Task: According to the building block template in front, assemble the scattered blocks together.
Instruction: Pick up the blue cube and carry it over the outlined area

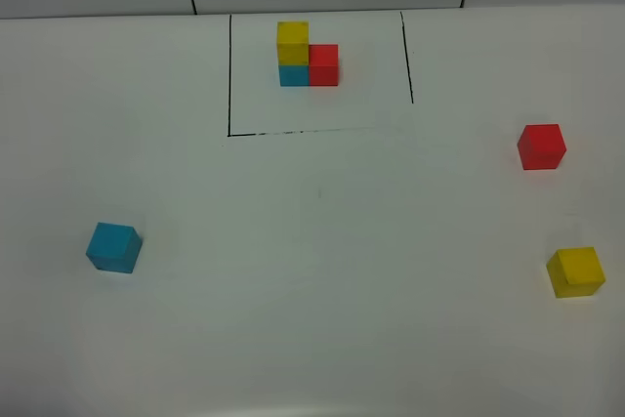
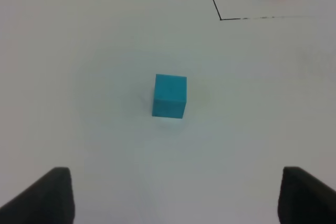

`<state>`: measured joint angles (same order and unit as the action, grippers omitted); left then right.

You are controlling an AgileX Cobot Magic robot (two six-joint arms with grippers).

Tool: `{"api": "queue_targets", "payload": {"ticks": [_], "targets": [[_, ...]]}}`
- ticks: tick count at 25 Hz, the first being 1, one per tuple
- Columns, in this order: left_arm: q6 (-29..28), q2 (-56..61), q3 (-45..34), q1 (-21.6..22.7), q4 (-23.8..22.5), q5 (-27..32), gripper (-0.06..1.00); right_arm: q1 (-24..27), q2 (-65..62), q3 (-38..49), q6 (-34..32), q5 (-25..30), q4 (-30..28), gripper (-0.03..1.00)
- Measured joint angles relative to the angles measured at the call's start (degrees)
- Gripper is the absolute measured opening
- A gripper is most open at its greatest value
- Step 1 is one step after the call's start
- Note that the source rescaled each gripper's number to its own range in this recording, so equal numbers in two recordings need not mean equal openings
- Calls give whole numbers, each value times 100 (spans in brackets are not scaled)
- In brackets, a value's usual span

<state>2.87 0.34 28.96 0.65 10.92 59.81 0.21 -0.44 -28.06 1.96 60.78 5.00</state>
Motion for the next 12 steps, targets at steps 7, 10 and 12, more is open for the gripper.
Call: {"api": "queue_targets", "payload": {"ticks": [7,10,12], "targets": [[0,0,0,0,0,0,74,0,0,0,0,0,0,65],[0,0,0,0,0,0,74,0,0,0,0,0,0,65],[0,0,0,0,0,0,74,0,0,0,0,0,0,65]]}}
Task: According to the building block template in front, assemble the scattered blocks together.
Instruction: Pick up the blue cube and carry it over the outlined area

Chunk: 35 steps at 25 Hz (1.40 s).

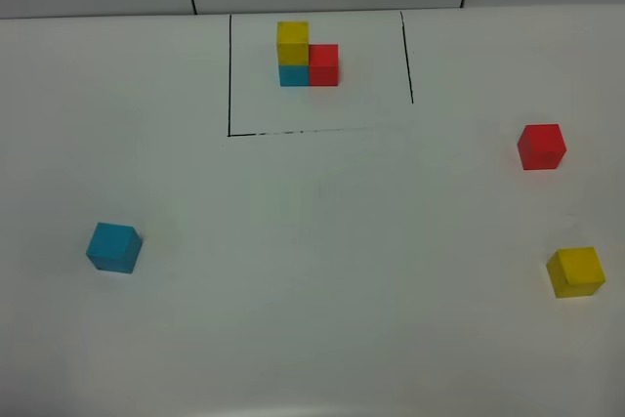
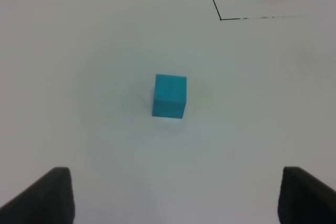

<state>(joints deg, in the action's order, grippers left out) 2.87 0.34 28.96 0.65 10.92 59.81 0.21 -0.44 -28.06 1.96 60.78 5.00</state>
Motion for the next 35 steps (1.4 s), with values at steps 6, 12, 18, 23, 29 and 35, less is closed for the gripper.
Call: {"api": "queue_targets", "payload": {"ticks": [6,12,18,23,29,35], "targets": [[0,0,0,0,0,0,74,0,0,0,0,0,0,65],[0,0,0,0,0,0,74,0,0,0,0,0,0,65],[-5,0,0,0,0,0,74,0,0,0,0,0,0,65],[-82,-6,7,0,0,-58,74,0,0,0,-12,0,0,65],[-86,-746,118,0,-17,-469,74,0,0,0,-34,0,0,65],[-35,-2563,120,0,1,-1024,74,0,0,0,-48,0,0,65]]}}
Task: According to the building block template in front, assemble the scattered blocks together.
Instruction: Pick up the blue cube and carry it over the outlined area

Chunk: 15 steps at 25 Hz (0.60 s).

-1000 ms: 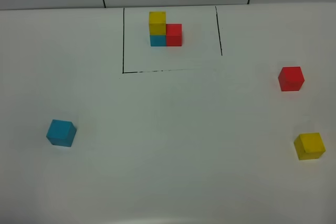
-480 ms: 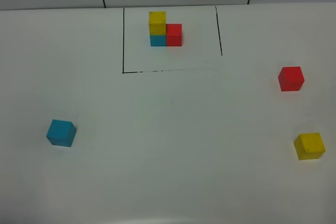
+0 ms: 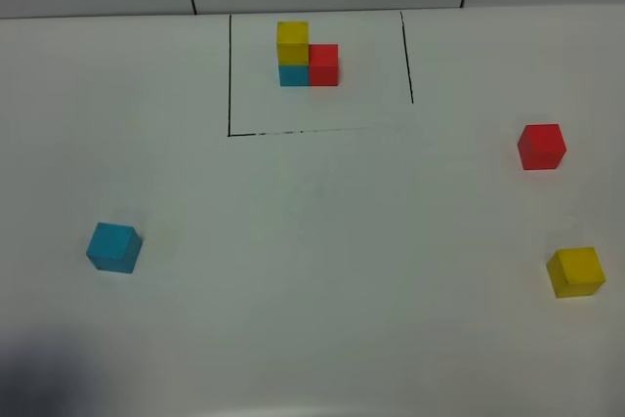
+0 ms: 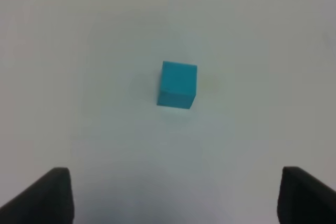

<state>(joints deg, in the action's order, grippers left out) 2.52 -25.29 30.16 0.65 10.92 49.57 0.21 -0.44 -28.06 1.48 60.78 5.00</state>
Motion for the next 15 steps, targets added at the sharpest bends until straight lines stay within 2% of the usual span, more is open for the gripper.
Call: {"api": "queue_targets", "payload": {"ticks": [4,12,15], "targets": [[4,-1417,115,0,81,-348,75,0,0,0,0,0,0,65],[170,-4053,993,-29,138,-402,75,0,0,0,-68,0,0,65],[229,-4670,1292,-242,113,-429,75,0,0,0,-68,0,0,65]]}}
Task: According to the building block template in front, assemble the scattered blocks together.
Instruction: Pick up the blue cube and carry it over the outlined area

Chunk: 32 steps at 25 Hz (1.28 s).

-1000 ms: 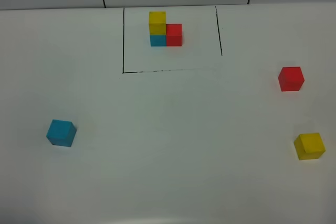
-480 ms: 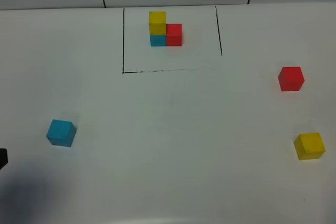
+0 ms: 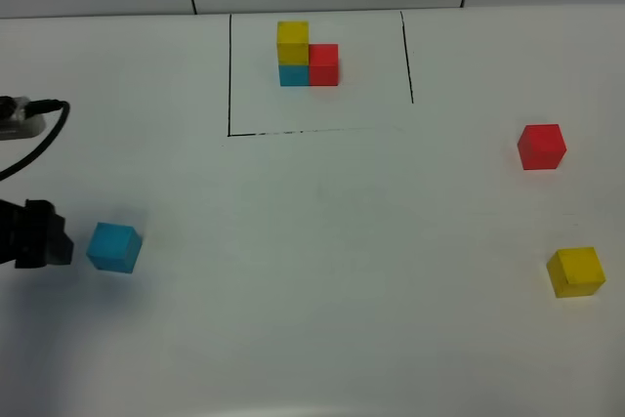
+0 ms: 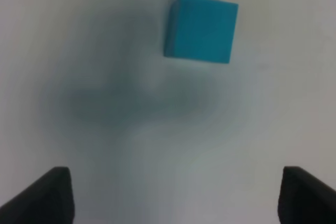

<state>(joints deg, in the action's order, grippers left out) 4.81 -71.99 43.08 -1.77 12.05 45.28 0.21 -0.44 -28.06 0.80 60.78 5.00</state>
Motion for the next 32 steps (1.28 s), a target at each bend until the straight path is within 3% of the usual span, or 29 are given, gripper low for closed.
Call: {"api": "queue_targets", "payload": {"ticks": [3,7,11,32], "targets": [[-232,-520,256,-385,-109,-13,75,0,0,0,0,0,0,65],[-926,-1032,462,-884,-600,-201,75,0,0,0,0,0,0,65],[-1482,-1416,480,-994,-1043,-501,75,0,0,0,0,0,0,65],[-1272,-3197,880,-1005,-1017,-1113,75,0,0,0,-17,-5,0,65]]}}
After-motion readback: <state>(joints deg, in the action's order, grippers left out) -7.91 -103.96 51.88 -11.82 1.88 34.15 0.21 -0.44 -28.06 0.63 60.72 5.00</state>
